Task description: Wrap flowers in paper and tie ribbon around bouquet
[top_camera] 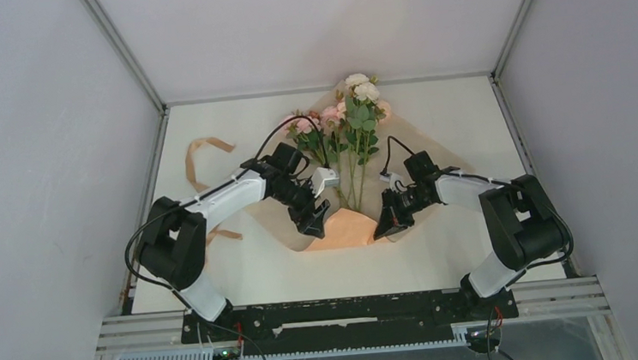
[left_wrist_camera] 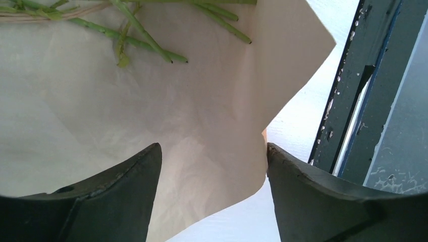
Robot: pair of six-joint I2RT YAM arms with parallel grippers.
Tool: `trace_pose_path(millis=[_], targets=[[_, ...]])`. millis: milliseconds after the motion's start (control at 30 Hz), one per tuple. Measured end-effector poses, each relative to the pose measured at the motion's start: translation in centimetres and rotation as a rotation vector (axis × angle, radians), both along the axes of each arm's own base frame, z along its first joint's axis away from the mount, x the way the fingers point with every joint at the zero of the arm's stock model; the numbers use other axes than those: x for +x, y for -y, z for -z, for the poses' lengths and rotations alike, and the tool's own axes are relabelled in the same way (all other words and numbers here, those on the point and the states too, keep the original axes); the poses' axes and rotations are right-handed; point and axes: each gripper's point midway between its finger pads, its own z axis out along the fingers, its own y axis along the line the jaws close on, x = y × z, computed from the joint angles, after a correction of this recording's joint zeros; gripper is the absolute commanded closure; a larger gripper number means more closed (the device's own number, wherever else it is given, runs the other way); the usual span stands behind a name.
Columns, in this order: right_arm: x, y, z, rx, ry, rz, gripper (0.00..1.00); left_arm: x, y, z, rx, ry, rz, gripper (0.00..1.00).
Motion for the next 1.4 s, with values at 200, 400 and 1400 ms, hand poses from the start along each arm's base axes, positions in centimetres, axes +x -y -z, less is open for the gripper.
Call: trace_pose_path(millis=[200,400,1400], targets=[[0.2,0.0,0.0,-0.001,-0.002,0.002,1.0,0.8,0.5,-0.2,-0.021,0.026,-0.015,0.34],[0.3,0.0,0.0,-0.001,0.001,0.002,1.0,0.8,0.9,0.3,-0.029,0.0,-0.02,0.66],[2.5,-3.2,-3.4,-0.199,0.441,0.079,0.94,4.2,2.0,5.0,0.115,-0.063,-0.109,1.0]])
